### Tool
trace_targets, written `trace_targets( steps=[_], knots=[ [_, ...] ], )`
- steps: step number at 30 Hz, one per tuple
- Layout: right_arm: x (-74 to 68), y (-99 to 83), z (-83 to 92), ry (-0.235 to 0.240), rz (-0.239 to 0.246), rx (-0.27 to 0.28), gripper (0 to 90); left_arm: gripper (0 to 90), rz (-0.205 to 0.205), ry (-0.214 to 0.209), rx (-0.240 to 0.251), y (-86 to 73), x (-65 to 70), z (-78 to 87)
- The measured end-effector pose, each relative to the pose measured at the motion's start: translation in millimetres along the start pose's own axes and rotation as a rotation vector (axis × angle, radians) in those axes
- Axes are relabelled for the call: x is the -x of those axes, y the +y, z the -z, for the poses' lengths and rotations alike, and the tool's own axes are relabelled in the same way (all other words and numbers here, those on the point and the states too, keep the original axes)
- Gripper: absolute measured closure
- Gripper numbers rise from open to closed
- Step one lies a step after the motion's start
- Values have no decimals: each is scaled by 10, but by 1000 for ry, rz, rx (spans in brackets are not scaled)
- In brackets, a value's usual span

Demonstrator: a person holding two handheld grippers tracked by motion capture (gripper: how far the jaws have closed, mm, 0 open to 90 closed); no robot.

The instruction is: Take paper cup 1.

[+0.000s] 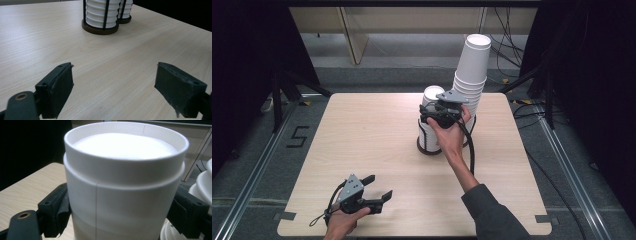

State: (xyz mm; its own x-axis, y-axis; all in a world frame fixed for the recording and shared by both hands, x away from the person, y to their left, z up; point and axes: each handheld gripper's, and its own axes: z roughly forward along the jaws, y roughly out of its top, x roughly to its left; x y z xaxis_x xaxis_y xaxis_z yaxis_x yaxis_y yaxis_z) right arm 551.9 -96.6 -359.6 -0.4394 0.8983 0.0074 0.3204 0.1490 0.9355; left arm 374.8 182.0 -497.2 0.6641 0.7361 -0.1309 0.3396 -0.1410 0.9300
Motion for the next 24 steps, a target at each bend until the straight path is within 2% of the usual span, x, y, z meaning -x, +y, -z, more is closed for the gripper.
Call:
trace_targets(
  steps=[2, 5, 9, 11, 12, 13, 15, 16, 17, 21, 24],
  knots=[
    [-10, 10, -8, -3, -14, -4, 168, 142, -2, 0, -3, 1, 1, 3],
    [-15, 20, -7, -11, -9, -11, 177, 142, -4, 6, -11, 5, 4, 10],
    [-19, 73, 31, -11, -16, 2, 184, 142, -3, -2, -4, 0, 2, 0],
    [-22, 175, 99, -9, -29, 40, 185, 143, -2, -2, -1, 0, 5, -9],
    [-20, 219, 129, -6, -12, 48, 185, 143, 0, 4, -7, 0, 12, -6],
    [-32, 262, 158, -4, -18, 57, 185, 142, -2, 8, -18, 3, 14, 1],
    [-39, 307, 190, -4, -12, 62, 185, 142, -2, 6, -14, 2, 14, -2],
    [-33, 354, 222, -8, 9, 72, 186, 142, 1, 1, -6, 0, 13, -9],
    [-34, 444, 280, -3, 5, 90, 186, 142, 0, -3, -3, -1, 11, -13],
    [-17, 599, 386, 21, -13, 115, 187, 143, -5, -9, -16, 3, 12, -9],
    [-7, 688, 473, 20, -3, 128, 187, 142, -3, -11, -24, 0, 17, -8]
  ],
)
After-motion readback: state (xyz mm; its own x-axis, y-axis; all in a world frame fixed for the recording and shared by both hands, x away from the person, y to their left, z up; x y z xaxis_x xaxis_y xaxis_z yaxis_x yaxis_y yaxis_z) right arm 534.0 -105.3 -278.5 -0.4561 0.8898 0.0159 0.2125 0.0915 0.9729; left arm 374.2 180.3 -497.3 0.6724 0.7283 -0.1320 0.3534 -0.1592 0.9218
